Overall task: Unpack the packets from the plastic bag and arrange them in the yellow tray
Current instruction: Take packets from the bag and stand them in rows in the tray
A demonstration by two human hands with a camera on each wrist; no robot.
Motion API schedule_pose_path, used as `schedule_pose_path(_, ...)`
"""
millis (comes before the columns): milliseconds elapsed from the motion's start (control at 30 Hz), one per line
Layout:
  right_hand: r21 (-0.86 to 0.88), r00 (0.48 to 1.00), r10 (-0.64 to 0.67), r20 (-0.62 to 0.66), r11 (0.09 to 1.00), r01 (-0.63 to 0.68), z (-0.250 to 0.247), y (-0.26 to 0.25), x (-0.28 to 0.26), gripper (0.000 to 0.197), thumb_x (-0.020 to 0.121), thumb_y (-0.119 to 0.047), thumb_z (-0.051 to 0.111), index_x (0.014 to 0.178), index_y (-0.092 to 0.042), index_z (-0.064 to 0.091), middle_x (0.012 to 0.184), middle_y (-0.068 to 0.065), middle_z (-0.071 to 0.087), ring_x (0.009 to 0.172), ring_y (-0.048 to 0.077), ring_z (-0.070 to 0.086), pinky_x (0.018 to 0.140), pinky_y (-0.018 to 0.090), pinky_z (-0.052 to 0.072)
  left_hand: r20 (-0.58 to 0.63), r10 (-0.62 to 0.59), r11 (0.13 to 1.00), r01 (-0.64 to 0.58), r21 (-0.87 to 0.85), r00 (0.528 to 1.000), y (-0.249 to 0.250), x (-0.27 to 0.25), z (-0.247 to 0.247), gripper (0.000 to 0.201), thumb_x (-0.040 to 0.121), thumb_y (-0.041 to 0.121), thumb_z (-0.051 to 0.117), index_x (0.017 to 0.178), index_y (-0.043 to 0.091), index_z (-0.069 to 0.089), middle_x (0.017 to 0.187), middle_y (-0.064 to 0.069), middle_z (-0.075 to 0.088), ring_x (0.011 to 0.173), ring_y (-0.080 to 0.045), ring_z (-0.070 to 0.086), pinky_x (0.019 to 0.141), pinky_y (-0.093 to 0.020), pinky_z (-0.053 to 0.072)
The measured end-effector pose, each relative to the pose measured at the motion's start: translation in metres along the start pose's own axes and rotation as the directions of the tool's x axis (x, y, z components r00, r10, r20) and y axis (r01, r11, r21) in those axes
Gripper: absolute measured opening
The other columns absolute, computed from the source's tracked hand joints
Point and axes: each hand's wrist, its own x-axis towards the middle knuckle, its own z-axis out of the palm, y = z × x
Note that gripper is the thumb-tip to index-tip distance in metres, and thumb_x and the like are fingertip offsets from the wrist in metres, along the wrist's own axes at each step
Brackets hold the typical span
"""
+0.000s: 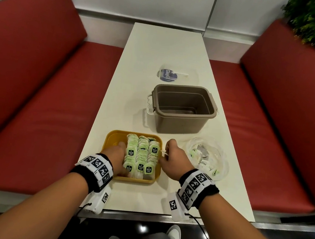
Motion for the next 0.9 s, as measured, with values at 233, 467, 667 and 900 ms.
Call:
schedule_pose_path(233,0.217,0.988,-0.156,-0.001,0.964,0.152,0.001,-0.017,-0.004,0.016,0.091,-0.011,0.056,0.083,-0.020,0.047,0.073,-0.005,0.055,0.066,0.013,0.050,0.061,0.030,0.044,-0.349,0.329,0.885,-0.416,-0.211,0.877,0.023,-0.016,-0.030,0.023,0.080,0.041,0.075,0.096,0.034,0.060,0.087,0.014,0.057,0.068,0.000,0.051,0.067,-0.021,0.042)
schedule_pose_path(467,0.269,0.977,-0.211,-0.029,0.940,0.211,0.006,-0.026,-0.004,0.015,0.094,-0.027,0.062,0.084,-0.016,0.062,0.081,0.006,0.070,0.076,0.023,0.066,0.071,0.042,0.056,-0.371,0.403,0.877,-0.469,-0.103,0.836,0.038,-0.024,-0.042,0.004,0.089,0.033,0.065,0.090,0.029,0.067,0.081,0.014,0.062,0.072,-0.005,0.054,0.071,-0.024,0.044)
schedule_pose_path(667,0.277,0.983,-0.182,-0.016,0.944,0.179,0.006,-0.031,-0.010,0.021,0.097,-0.016,0.057,0.077,-0.023,0.057,0.078,0.001,0.066,0.074,0.018,0.062,0.077,0.040,0.054,-0.353,0.395,0.860,-0.476,-0.182,0.848,0.027,-0.033,-0.047,0.018,0.091,0.014,0.060,0.094,0.031,0.065,0.084,0.014,0.067,0.080,-0.008,0.062,0.080,-0.031,0.053)
schedule_pose_path(900,0.272,0.989,-0.145,-0.013,0.952,0.143,0.008,-0.036,-0.012,0.034,0.087,-0.012,0.057,0.120,-0.020,0.052,0.099,0.001,0.064,0.085,0.020,0.062,0.081,0.038,0.054,-0.277,0.392,0.903,-0.425,-0.068,0.877,0.018,-0.041,-0.049,0.031,0.086,0.014,0.062,0.114,0.026,0.071,0.101,0.009,0.069,0.085,-0.006,0.059,0.088,-0.022,0.047)
